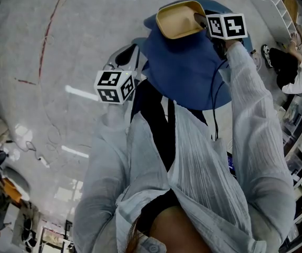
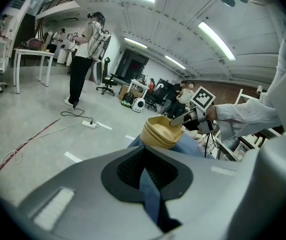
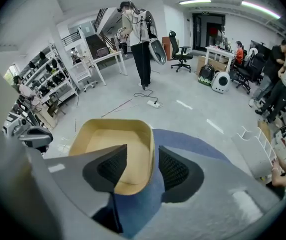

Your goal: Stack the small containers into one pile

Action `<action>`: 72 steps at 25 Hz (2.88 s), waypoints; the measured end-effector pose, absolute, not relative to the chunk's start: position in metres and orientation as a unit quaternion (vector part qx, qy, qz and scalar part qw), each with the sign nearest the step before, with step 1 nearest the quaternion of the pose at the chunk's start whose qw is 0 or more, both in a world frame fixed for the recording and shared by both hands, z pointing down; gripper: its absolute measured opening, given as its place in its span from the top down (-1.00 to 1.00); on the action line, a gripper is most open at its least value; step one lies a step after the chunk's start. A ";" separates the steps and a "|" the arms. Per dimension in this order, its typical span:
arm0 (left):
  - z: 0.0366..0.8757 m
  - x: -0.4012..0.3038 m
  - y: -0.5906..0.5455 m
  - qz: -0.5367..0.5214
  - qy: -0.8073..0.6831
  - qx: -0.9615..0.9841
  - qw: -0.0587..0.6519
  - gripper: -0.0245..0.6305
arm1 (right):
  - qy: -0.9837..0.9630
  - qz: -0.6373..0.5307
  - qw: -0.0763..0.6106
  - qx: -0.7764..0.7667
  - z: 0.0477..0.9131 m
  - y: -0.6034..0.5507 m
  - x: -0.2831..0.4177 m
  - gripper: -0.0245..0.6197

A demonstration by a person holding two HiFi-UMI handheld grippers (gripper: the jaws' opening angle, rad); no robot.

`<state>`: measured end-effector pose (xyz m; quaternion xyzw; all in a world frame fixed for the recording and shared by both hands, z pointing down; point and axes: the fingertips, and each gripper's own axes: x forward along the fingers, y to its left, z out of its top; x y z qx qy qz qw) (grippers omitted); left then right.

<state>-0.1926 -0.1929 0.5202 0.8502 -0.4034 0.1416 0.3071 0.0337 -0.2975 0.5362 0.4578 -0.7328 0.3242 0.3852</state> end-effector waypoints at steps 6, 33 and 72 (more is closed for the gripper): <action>0.519 -0.189 -0.191 0.141 -0.401 0.852 0.306 0.88 | -0.724 0.310 0.401 0.467 0.546 -0.291 0.040 -0.30; 0.459 -0.145 -0.182 0.096 -0.376 0.878 0.280 0.88 | -0.737 0.324 0.097 0.585 0.435 -0.166 0.044 -0.09; 0.393 -0.033 -0.028 0.063 -0.302 0.934 0.181 0.88 | -0.730 0.199 0.065 0.650 0.400 0.027 0.140 0.92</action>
